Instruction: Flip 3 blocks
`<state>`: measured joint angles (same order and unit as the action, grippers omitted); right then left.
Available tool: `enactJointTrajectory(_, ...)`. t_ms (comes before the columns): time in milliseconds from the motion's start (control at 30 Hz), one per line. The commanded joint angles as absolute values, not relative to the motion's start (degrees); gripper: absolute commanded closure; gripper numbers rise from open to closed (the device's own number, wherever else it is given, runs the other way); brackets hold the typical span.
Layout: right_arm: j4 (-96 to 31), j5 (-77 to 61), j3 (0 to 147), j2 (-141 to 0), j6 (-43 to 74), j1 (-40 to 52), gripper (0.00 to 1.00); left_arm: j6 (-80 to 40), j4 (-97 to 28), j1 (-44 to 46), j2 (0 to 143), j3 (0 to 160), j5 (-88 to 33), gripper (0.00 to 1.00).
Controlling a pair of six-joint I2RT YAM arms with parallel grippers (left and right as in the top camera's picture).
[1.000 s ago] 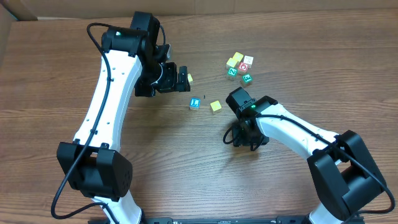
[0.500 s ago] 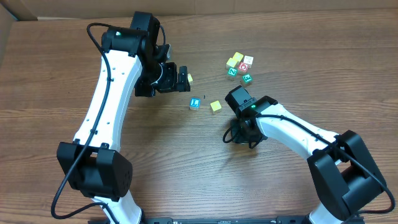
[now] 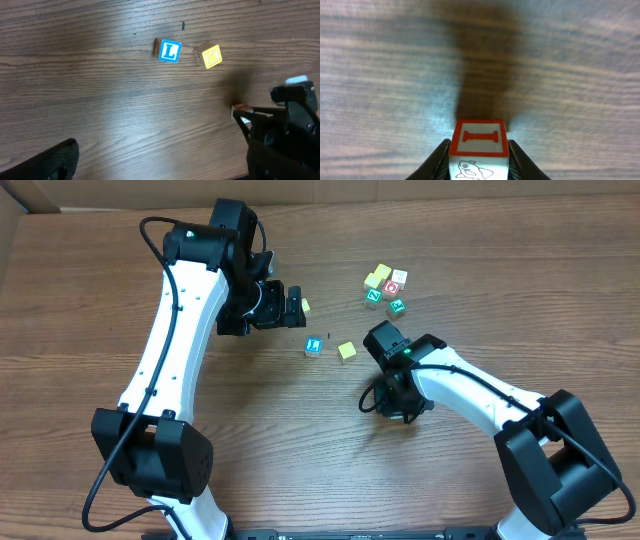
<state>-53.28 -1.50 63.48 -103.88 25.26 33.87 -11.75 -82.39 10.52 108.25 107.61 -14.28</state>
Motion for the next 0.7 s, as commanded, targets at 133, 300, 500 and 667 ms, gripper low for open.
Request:
enactJointTrajectory(133,-55.0,-11.25,63.29,-103.74,28.77,35.64,0.8,-11.38,-82.15,10.63,108.71,107.68,-13.96,0.0)
enactJointTrajectory(300,-56.99,-11.25,63.29,-103.74,30.11,36.47,0.79,-11.38,-82.15,10.63,108.71,107.68,-13.96,0.0)
enactJointTrajectory(500,-56.1,-10.28,63.29,-103.74,30.74,38.39,0.77,-11.38,-82.15,10.63,108.71,107.68,-13.96,0.0)
enactJointTrajectory(667,-53.41,-8.6,63.29,-103.74,31.53,39.11,0.76,-11.38,-82.15,10.63,108.71,107.68,-13.96,0.0)
